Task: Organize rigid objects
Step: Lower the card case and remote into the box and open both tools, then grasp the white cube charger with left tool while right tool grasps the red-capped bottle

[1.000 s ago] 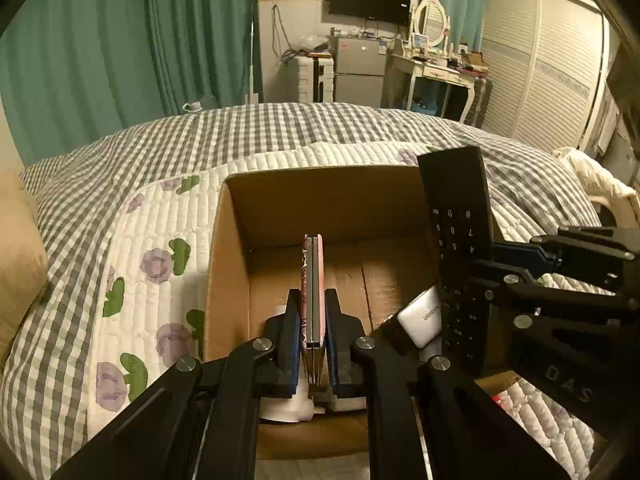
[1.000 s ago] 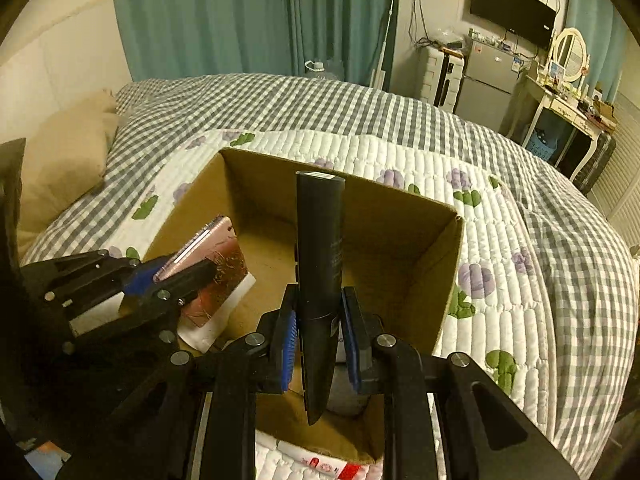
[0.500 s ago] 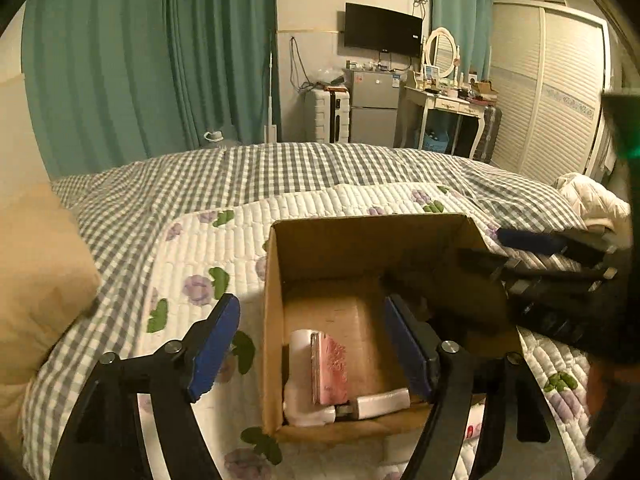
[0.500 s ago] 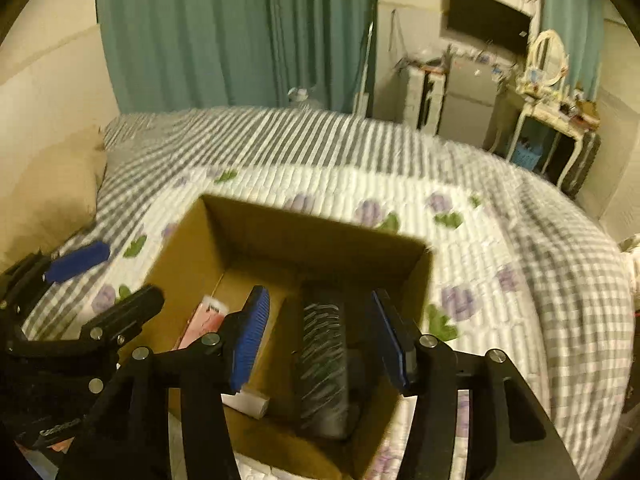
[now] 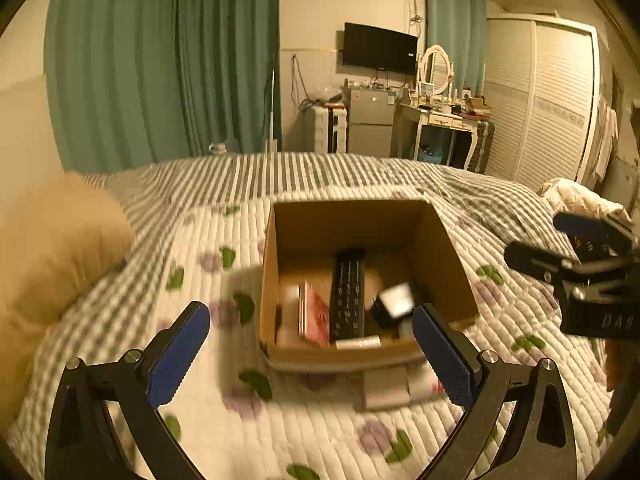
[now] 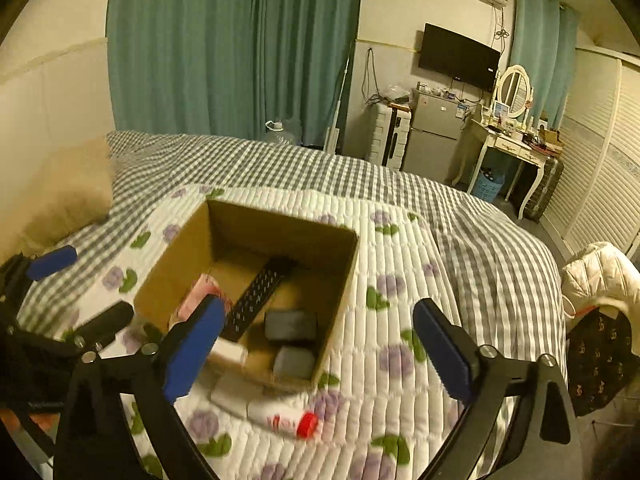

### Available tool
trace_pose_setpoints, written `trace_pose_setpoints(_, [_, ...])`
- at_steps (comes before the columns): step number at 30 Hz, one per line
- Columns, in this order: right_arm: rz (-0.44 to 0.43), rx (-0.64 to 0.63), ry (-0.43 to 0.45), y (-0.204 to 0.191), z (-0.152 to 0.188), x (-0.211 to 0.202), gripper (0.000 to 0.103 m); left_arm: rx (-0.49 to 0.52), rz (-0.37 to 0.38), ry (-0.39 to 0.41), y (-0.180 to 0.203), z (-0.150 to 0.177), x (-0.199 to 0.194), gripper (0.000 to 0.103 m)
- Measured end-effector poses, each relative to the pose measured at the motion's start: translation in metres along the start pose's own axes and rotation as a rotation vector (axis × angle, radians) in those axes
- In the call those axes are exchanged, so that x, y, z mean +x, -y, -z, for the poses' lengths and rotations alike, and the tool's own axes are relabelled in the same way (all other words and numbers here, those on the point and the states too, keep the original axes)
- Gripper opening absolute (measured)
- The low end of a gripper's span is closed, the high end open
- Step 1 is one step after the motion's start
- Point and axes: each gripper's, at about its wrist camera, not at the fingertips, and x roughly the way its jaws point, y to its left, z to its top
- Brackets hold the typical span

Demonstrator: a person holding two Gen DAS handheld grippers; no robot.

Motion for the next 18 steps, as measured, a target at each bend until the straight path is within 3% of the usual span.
trace_pose_setpoints(11, [-0.025,0.030,-0.184,0.009,0.081,0.051,0.099,-0.003,-0.026,-0.145,0.012,0.059,0.046,0.103])
trace_pose_setpoints(18, [-0.039,0.111,-0.256,0.020,0.096,0.070,0.099,0.057,-0.031,-0.238,0.042,0.089,0.086,0.103])
